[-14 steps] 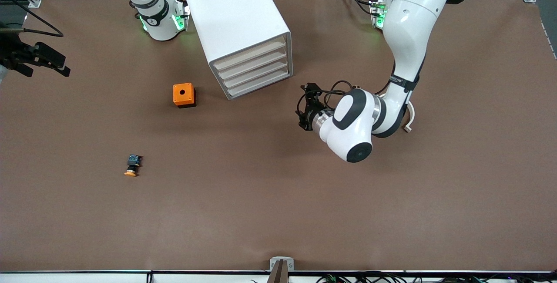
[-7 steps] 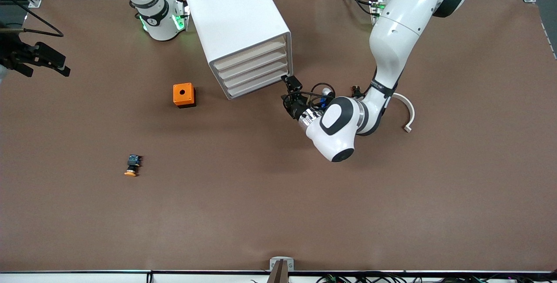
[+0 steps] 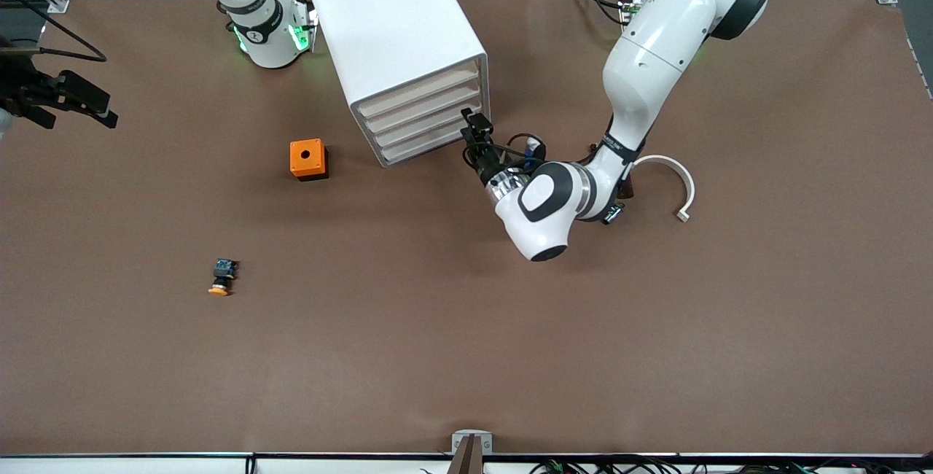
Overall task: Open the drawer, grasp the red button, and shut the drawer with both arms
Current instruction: 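Grasp the drawer front with the left gripper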
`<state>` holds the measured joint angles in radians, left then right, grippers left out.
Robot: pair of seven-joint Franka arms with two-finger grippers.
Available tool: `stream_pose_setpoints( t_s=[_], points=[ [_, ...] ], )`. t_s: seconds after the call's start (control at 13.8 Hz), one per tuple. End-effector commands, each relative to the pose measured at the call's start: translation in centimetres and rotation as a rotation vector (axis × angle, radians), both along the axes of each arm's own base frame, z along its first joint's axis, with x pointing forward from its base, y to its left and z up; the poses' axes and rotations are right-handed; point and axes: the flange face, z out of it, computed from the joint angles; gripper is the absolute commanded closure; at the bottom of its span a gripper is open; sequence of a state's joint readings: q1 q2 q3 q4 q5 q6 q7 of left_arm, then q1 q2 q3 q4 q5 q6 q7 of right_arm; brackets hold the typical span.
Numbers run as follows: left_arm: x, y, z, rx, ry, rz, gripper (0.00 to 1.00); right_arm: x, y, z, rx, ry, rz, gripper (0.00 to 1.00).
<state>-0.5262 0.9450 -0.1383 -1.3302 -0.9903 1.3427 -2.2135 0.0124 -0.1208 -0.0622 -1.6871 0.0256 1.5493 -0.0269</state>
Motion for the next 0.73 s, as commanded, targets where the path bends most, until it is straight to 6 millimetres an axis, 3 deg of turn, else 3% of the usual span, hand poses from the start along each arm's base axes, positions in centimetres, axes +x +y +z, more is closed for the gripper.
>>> stream_pose_setpoints(
  t_s=[0.0, 0.36, 0.65],
  points=[
    [-1.7, -1.0, -0.4, 0.027, 0.075, -0.04, 0.41, -0.6, -0.1, 0.3, -0.007, -0.002, 0.006, 0.0],
    [-3.3, -1.8, -1.9, 0.069, 0.11, -0.066, 0.42, -0.6, 0.0, 0.3, -0.007, -0.002, 0.008, 0.0],
    [-5.6, -3.8, -2.1, 0.072, 0.112, -0.11, 0.49, -0.7, 0.0, 0.3, -0.008, 0.005, 0.008, 0.0]
  ],
)
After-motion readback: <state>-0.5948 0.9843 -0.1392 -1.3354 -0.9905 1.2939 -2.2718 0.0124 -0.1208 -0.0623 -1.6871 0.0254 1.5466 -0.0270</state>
